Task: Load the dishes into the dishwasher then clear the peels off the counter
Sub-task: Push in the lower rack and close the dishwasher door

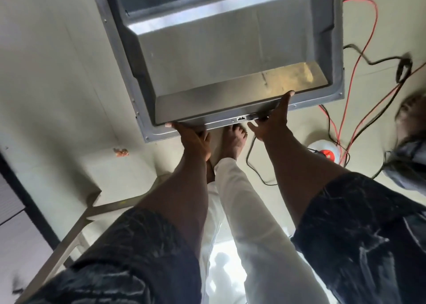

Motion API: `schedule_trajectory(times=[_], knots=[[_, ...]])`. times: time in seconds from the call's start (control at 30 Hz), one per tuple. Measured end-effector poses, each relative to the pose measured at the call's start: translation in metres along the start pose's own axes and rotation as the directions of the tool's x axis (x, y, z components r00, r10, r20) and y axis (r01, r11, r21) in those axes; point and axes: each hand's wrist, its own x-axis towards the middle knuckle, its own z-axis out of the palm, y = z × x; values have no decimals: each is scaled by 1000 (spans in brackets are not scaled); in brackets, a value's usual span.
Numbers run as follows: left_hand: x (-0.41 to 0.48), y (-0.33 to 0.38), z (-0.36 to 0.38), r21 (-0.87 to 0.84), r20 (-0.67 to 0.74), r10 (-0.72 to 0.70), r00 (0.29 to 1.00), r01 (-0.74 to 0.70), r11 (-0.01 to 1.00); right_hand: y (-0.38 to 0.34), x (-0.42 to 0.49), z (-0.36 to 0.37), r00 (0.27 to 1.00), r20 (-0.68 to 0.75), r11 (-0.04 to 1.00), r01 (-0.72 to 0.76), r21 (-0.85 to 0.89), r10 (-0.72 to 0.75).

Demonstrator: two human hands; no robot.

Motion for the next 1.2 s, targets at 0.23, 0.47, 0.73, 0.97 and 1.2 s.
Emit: schedule_trajectory(times=[0.23,0.47,0.73,0.97,1.2], knots=[[-4,-4,-1,-151,52,97,994,-88,985,-92,-106,-89,987,35,719,-138,681,157],[-63,6,-11,-92,57,107,993,-101,991,-158,-157,-188,897,416,593,-419,688,151],[-186,44,-10,131,153,126,980,-146,981,-190,-226,-245,933,337,678,-330,657,128],[-294,92,3,155,155,205,966,-229,961,-244,-290,-308,975,222,749,-130,650,-24],[-362,143,37,249,131,414,901,-434,866,-318,-317,-364,974,118,871,115,478,-193]])
